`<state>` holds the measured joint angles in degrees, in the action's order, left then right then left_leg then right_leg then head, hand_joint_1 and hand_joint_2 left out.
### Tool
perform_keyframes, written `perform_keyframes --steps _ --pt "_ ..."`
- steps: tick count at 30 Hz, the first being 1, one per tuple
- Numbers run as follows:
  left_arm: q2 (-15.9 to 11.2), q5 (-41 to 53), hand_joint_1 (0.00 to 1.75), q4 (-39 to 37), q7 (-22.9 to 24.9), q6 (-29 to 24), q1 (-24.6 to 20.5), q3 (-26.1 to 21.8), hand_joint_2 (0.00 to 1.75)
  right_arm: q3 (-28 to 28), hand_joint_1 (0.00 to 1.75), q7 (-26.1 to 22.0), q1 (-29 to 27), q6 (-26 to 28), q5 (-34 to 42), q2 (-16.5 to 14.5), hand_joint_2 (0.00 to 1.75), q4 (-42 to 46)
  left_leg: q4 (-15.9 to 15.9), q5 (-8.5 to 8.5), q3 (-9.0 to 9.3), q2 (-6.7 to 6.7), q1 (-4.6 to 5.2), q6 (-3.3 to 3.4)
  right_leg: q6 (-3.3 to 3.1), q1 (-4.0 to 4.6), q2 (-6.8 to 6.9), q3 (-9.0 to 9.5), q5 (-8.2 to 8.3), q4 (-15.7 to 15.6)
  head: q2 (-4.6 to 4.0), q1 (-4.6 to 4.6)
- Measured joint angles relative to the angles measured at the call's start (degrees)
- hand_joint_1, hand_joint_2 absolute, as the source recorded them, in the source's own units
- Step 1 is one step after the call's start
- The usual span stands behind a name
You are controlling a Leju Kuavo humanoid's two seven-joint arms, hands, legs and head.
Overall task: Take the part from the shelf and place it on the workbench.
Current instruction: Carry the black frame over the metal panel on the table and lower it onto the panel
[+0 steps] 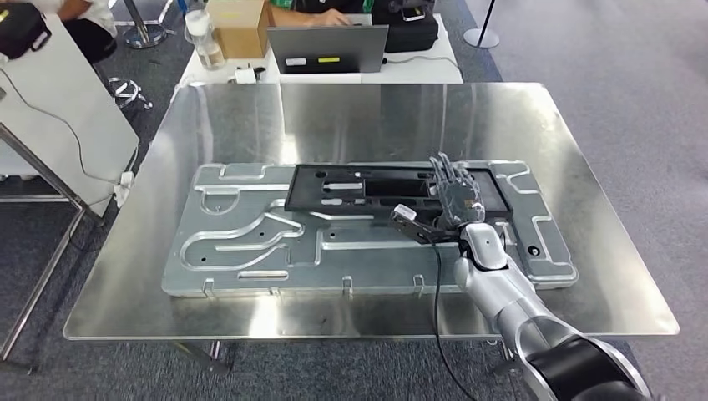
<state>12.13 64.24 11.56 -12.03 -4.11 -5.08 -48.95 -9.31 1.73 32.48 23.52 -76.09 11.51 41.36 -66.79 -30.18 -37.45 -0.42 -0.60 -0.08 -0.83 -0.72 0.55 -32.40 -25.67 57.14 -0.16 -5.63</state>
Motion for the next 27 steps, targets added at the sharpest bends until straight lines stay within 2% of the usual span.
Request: perform_keyframes --steps 1,2,3,4,6,8,11,13,15,17,18,19,20,22,23,24,26,27 --pt "0.0 -0.2 0.00 0.0 -0.1 0.0 0.0 0.0 0.00 0.0 0.00 0.0 0.0 0.2 0.0 -0.1 1.75 -0.3 -3.8 -1.66 -1.75 0.01 -0.13 -0.27 -0.09 -0.02 0.10 0.01 -0.02 0.0 0.01 0.00" --pt "0.0 -0.3 0.00 0.0 -0.2 -0.1 0.1 0.0 0.00 0.1 0.00 -0.1 0.0 0.5 0.0 -0.2 1.75 -0.6 -6.5 -2.51 -3.04 0.02 -0.28 -0.52 -0.08 -0.05 0.15 0.03 -0.06 0.0 0.01 0.00" --pt "0.0 -0.4 0.00 0.0 -0.2 -0.1 0.1 0.0 0.00 0.1 0.00 -0.1 -0.1 0.7 0.0 -0.3 1.75 -0.9 -7.3 -2.28 -3.41 0.04 -0.44 -0.74 -0.02 -0.12 0.16 0.08 -0.12 0.1 0.00 0.00" --pt "0.0 -0.5 0.00 0.0 -0.2 -0.1 0.2 0.0 0.00 0.2 0.00 -0.1 -0.1 0.8 0.0 -0.4 1.75 -1.1 -5.9 -0.99 -2.66 0.06 -0.61 -0.93 0.13 -0.24 0.14 0.15 -0.21 0.1 0.00 0.01" --pt "-0.1 -0.6 0.00 0.0 -0.2 -0.1 0.2 0.0 0.00 0.3 0.00 -0.1 -0.1 0.9 0.0 -0.5 1.75 -1.4 1.5 2.54 1.16 0.08 -0.95 -1.28 0.74 -0.47 0.04 0.27 -0.61 0.6 0.00 0.01" --pt "-0.1 -0.7 0.00 0.0 -0.2 -0.1 0.2 0.0 0.00 0.6 0.00 -0.1 0.1 1.1 0.0 -0.5 1.75 -1.6 6.9 4.05 3.93 -0.02 -0.95 -0.87 1.57 -0.35 -0.16 0.18 -1.05 1.2 -0.01 -0.04" --pt "-0.2 -0.6 0.00 0.0 -0.2 0.0 0.2 0.0 0.00 1.0 0.00 -0.1 0.1 1.2 0.0 -0.5 1.75 -1.8 7.7 3.93 4.35 -0.06 -0.68 0.56 2.53 -0.28 -0.47 0.29 -0.99 1.0 0.01 -0.07" --pt "-0.2 -0.6 0.00 0.0 -0.1 0.0 0.1 0.0 0.00 1.2 0.00 -0.1 0.0 1.2 0.0 -0.5 1.75 -1.9 8.2 4.20 4.56 0.02 -0.76 1.34 3.02 -0.47 -0.54 0.15 -1.55 1.3 0.00 -0.07" --pt "-0.2 -0.7 0.00 0.0 -0.1 0.0 0.0 0.0 0.00 1.4 0.00 -0.1 -0.1 1.2 0.0 -0.5 1.75 -2.1 8.5 4.45 4.68 0.17 -0.78 1.84 3.25 -0.54 -0.54 -1.83 -4.22 5.4 0.00 -0.09" --pt "-0.2 -0.8 0.00 0.0 -0.2 0.0 0.0 -0.1 0.00 1.5 0.00 -0.1 -0.4 1.4 0.0 -0.5 1.75 -2.1 8.5 4.60 4.56 0.31 -0.58 2.08 3.32 -0.51 -0.55 -5.58 -7.81 13.0 0.01 -0.09" --pt "-0.2 -0.9 0.00 0.0 -0.2 0.1 0.1 -0.1 0.00 1.5 0.00 -0.2 -0.5 1.7 -0.1 -0.5 1.75 -2.1 8.5 4.65 4.53 0.34 -0.48 2.15 3.27 -0.50 -0.55 -6.91 -8.52 15.8 0.01 -0.08" --pt "-0.2 -1.0 0.00 0.0 -0.3 0.2 0.1 -0.2 0.00 1.5 0.00 -0.2 -0.7 2.1 -0.3 -0.6 1.75 -2.1 8.5 4.64 4.55 0.30 -0.41 2.15 3.13 -0.47 -0.56 -7.25 -8.02 16.4 0.01 -0.09" --pt "-0.2 -1.1 0.00 0.0 -0.5 0.3 0.2 -0.2 0.00 1.5 0.00 -0.1 -0.9 2.5 -0.6 -0.7 1.75 -2.0 8.5 4.62 4.62 0.25 -0.36 2.15 2.89 -0.42 -0.56 -6.41 -6.42 14.7 0.01 -0.09" --pt "-0.2 -1.4 0.00 0.0 -0.8 0.5 0.2 -0.3 0.00 1.5 0.00 -0.1 -1.0 3.0 -1.4 -1.0 1.75 -1.5 8.4 4.56 4.72 0.16 -0.27 2.06 2.14 -0.15 -0.62 -2.69 -2.46 7.0 0.00 -0.09" --pt "-0.1 -1.4 0.00 0.0 -0.8 0.6 0.1 -0.4 0.00 1.5 0.00 -0.1 -1.1 3.1 -1.9 -1.3 1.75 -0.9 8.4 4.58 4.67 0.14 -0.21 1.88 1.83 0.05 -0.63 -1.19 -1.24 3.9 0.00 -0.08" --pt "-0.1 -1.4 0.00 0.0 -0.8 0.6 0.0 -0.5 0.00 1.4 0.00 -0.2 -1.2 3.2 -2.4 -1.6 1.75 -0.1 8.3 4.63 4.58 0.13 -0.18 1.64 1.61 0.25 -0.65 -0.32 -0.67 1.9 0.00 -0.08" --pt "0.0 -1.5 0.00 0.0 -0.8 0.7 -0.1 -0.7 0.00 0.9 0.00 -0.2 -1.8 3.1 -3.6 -2.5 1.75 2.0 8.4 4.90 4.42 0.12 -0.18 0.98 1.36 0.48 -0.61 -0.25 -0.48 1.2 0.01 -0.07" --pt "0.0 -1.6 0.00 0.0 -0.8 0.8 -0.1 -0.8 0.00 0.5 0.00 -0.2 -2.2 2.9 -4.3 -3.1 1.75 3.4 8.3 4.81 4.32 0.10 -0.23 0.66 1.11 0.31 -0.53 -0.37 -0.20 1.0 0.01 -0.07"
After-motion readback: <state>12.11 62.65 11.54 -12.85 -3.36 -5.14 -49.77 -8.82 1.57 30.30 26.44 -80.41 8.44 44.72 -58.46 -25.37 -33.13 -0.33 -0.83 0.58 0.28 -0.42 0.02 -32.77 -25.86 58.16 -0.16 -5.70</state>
